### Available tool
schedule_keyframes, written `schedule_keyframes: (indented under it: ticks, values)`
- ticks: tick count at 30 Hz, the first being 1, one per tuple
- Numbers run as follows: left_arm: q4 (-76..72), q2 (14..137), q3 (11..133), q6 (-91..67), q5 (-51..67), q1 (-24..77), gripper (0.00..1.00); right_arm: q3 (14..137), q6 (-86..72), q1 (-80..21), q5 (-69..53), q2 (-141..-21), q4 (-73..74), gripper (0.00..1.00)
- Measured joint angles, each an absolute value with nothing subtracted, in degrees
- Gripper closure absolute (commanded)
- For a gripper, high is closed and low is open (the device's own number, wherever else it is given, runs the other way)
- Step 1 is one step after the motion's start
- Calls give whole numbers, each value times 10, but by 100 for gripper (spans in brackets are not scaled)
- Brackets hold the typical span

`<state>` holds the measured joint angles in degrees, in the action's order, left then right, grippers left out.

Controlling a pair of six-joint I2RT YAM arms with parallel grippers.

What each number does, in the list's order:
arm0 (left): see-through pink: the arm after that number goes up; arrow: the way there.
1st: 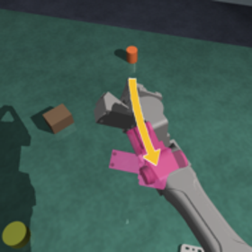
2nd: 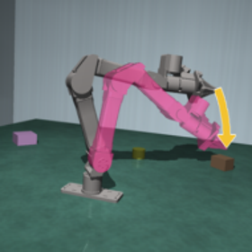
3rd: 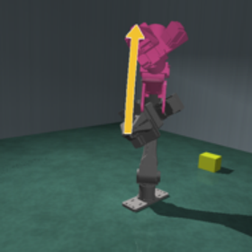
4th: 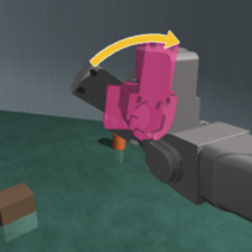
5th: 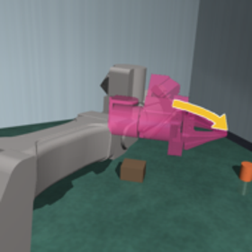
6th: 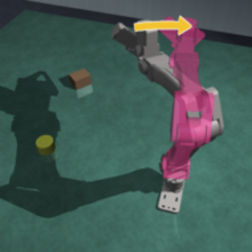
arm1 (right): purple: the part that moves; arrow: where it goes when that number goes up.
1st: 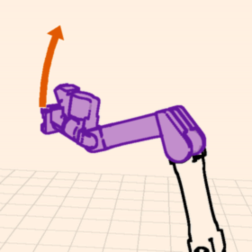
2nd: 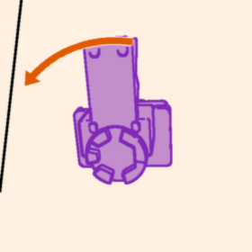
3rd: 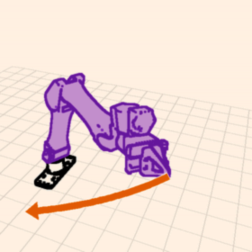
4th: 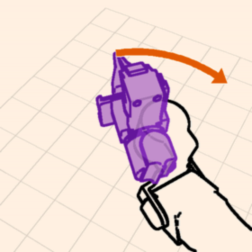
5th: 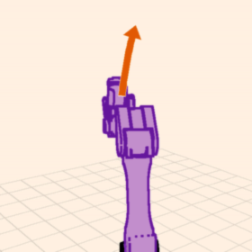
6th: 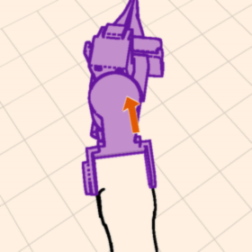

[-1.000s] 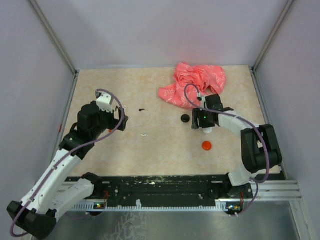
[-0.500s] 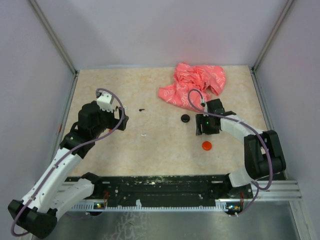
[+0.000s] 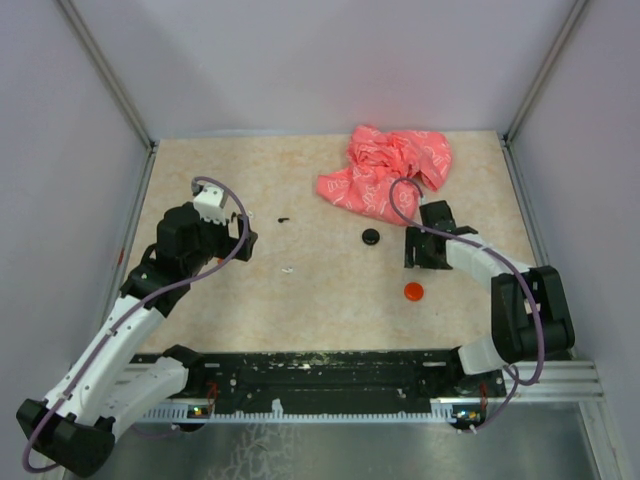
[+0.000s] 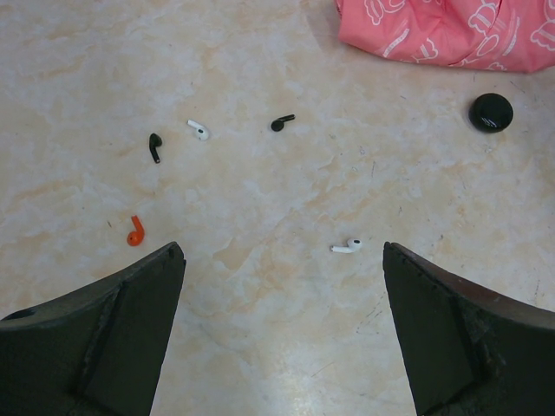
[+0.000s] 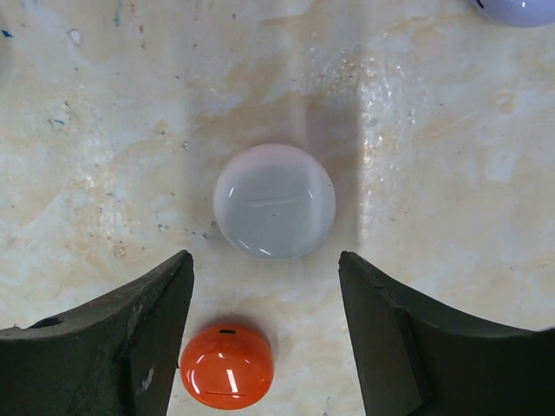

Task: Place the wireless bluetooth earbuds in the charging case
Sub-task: Pick up the charging case at the center of the board.

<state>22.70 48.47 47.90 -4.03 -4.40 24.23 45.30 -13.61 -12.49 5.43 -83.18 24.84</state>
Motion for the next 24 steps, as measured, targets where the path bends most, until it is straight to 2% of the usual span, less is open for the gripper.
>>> schedule_keyframes:
  ticks: [24]
  values:
    - [227,486,478,-41,-35,236,0,446,-115,-122,73,-868,180,40]
